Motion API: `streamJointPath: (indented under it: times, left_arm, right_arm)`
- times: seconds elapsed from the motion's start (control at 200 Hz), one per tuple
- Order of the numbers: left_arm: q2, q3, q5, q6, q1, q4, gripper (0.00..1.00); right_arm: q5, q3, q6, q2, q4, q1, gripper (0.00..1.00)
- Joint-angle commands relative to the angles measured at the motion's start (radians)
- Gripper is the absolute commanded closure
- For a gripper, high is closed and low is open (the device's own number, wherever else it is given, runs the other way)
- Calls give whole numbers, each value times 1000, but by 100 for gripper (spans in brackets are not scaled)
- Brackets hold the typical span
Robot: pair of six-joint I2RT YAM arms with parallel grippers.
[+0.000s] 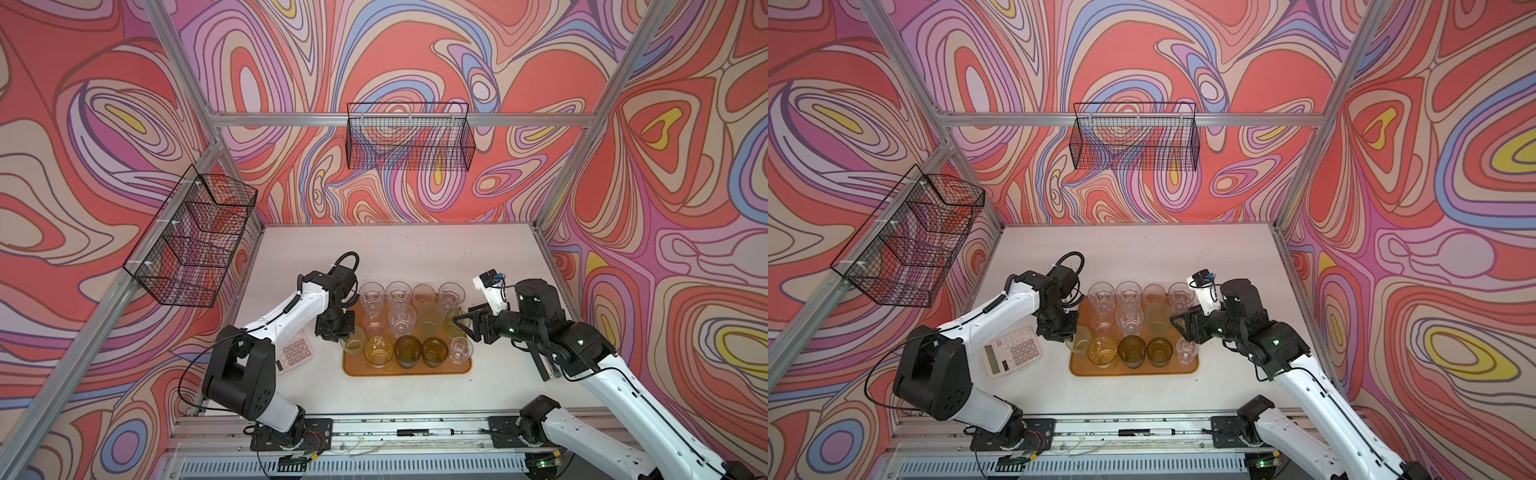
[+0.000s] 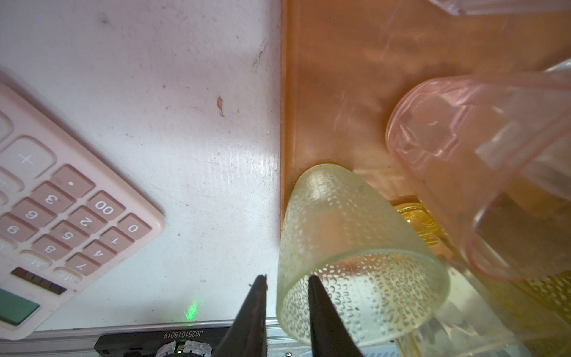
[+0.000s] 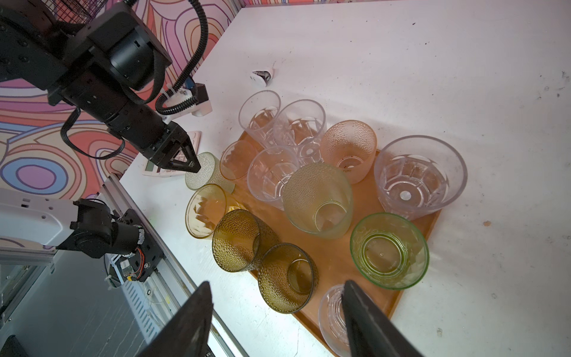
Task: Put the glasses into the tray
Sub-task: 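Open the left gripper and raise it off the pale green glass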
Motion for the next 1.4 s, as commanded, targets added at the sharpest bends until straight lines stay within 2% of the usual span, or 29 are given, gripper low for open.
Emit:
streamJointPath:
  times: [0.0, 0.18, 0.496, 0.731, 0.821, 0.876, 1.017, 1.092, 1.392]
  left_arm:
    - [-29, 10, -5, -9, -3, -13, 67]
    - [-50, 15, -13, -5, -3, -18, 56]
    - [-105, 49, -28, 1, -4, -68, 43]
    - [-151, 130, -48, 13, -4, -165, 30]
    - [-171, 168, -50, 16, -3, -199, 22]
    - [-184, 192, -53, 18, -3, -215, 12]
    - [-209, 257, -66, 31, -3, -244, 6]
    - [-223, 287, -63, 40, -4, -245, 0]
    - [-250, 354, -80, 84, -2, -186, 0]
  right_arm:
    - [-6, -10, -9, -1, 12, -1, 31]
    - [-6, -9, -9, 0, 13, -1, 31]
    - [-5, -10, -11, 7, 13, -2, 31]
    - [15, -11, -10, -3, 16, -1, 31]
    - [21, -11, -9, -1, 15, -1, 30]
    - [28, -10, -7, -2, 16, -2, 30]
    - [46, -10, -7, -7, 16, -2, 27]
    - [61, -4, -2, -3, 9, -1, 26]
    - [198, 47, 4, 45, -5, -2, 18]
